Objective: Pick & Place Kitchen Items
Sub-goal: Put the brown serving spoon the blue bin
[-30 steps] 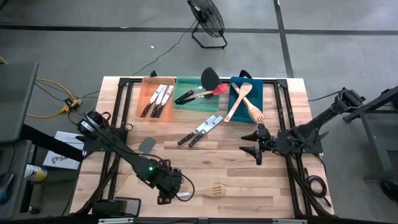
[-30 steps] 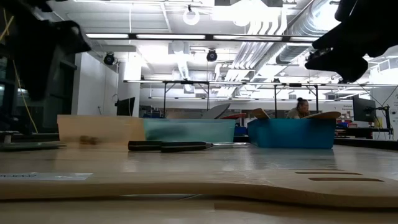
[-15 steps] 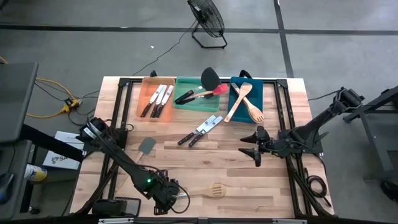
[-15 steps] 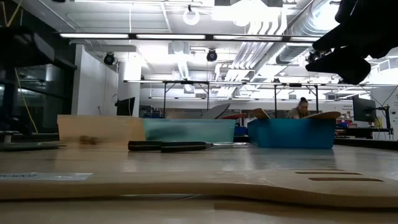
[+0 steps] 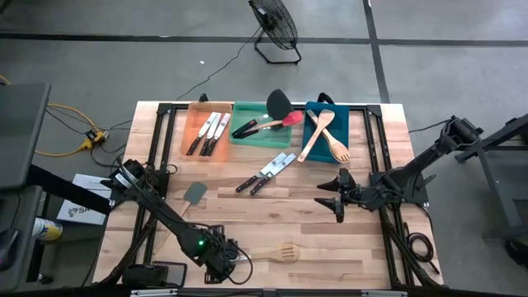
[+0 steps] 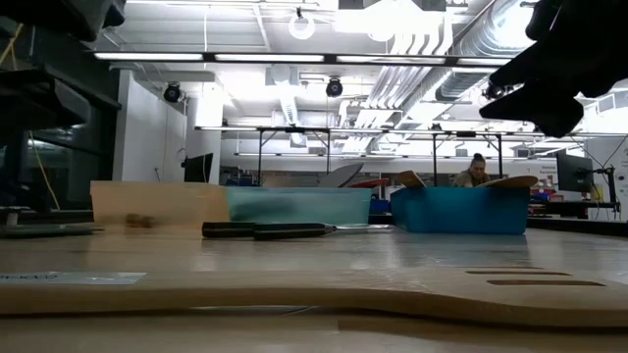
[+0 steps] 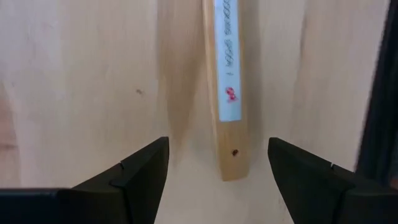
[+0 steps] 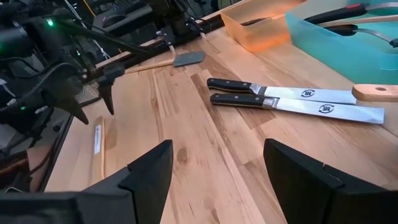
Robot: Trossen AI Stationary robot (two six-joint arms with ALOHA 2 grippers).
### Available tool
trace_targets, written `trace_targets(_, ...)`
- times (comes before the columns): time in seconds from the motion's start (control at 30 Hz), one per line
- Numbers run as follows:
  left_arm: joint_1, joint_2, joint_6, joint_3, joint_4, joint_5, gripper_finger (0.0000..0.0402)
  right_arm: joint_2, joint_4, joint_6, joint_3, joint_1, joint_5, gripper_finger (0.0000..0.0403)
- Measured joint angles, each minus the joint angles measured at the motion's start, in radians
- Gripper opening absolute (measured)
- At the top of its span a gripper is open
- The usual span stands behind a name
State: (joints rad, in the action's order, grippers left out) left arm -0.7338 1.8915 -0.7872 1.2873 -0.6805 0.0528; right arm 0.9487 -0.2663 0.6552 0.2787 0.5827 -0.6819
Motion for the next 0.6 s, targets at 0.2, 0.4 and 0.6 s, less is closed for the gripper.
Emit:
trace_targets(0.2, 0.001, 0.011, 0.051, -0.001, 0.006, 0.014, 0.0269, 0.019, -0.009, 0.005, 0.0, 0.0, 0.0, 0.0243)
trace_targets(0.4, 0.0, 0.01, 0.061, 0.0, 0.015, 0.017, 0.0269, 0.023, -0.016, 0.005, 0.0, 0.0, 0.0, 0.0243)
trace_targets(0.6, 0.001, 0.037, 0.105, 0.0, 0.044, 0.016, 0.0269, 0.023, -0.016, 0.005, 0.0, 0.0, 0.0, 0.0243)
